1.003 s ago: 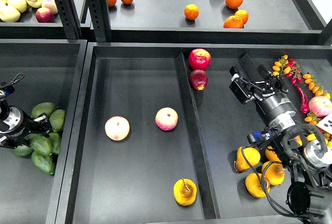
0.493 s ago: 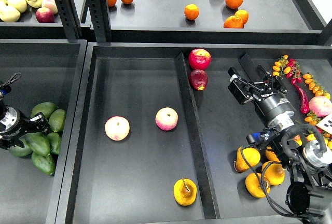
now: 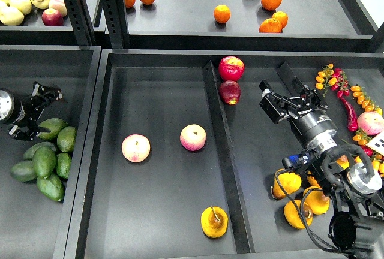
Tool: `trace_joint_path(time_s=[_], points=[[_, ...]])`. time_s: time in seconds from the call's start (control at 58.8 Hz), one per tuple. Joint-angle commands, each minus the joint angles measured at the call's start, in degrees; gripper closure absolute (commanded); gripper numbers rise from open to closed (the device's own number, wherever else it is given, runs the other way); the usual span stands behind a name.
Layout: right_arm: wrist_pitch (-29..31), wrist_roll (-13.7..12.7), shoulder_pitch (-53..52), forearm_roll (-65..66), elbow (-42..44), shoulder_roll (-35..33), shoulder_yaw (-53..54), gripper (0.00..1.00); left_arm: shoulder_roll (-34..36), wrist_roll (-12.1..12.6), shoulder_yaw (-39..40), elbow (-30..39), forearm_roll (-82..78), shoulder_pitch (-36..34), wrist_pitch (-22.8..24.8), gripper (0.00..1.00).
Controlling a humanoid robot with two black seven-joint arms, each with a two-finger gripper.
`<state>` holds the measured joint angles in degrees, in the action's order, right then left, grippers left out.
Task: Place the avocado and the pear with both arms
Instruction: 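Lower the avocado onto the pile and open the left gripper, then raise the left gripper away from the avocado pile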
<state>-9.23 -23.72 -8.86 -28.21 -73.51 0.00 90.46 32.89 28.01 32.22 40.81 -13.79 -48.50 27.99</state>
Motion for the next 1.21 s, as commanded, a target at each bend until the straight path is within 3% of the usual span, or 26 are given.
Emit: trace_joint_path(time_s=[0.0, 0.272, 0.408, 0.544, 0.646, 0.918, 1.19], points=[[0.36, -0.01, 0.78, 0.09, 0.65, 0.0, -1.07, 0.0, -0.63, -0.01, 4.16, 4.45, 2.72, 3.23, 0.01, 0.01], [0.8, -0.45, 2.18, 0.0, 0.56, 0.0, -1.33, 0.0, -6.96, -0.01, 18.49, 11.22, 12.39, 11.05, 0.01, 0.01], [0.97, -0.63, 2.62, -0.09, 0.56, 0.0, -1.33, 0.0, -17.06, -0.01, 35.96, 14.64, 12.65, 19.57, 0.01, 0.01], [1.06, -4.23, 3.15, -0.09, 0.65, -1.22, -1.33, 0.0, -24.62, -0.01, 45.73, 19.38, 12.65, 25.99, 0.01, 0.01], [1.15, -4.28, 3.5, -0.18, 0.65, -3.07, -2.12, 0.0, -27.96, -0.01, 50.74, 23.25, 12.48, 30.21, 0.01, 0.01], [1.41, -4.28, 3.5, 0.0, 0.83, -9.83, -6.25, 0.0, -32.89, -0.01, 57.95, 33.71, 12.3, 41.28, 0.01, 0.01], [8.34, -4.28, 3.15, 4.46, 3.54, -22.05, -20.65, 0.0, -32.89, -0.01, 57.96, 35.03, 12.48, 49.02, 0.01, 0.01]])
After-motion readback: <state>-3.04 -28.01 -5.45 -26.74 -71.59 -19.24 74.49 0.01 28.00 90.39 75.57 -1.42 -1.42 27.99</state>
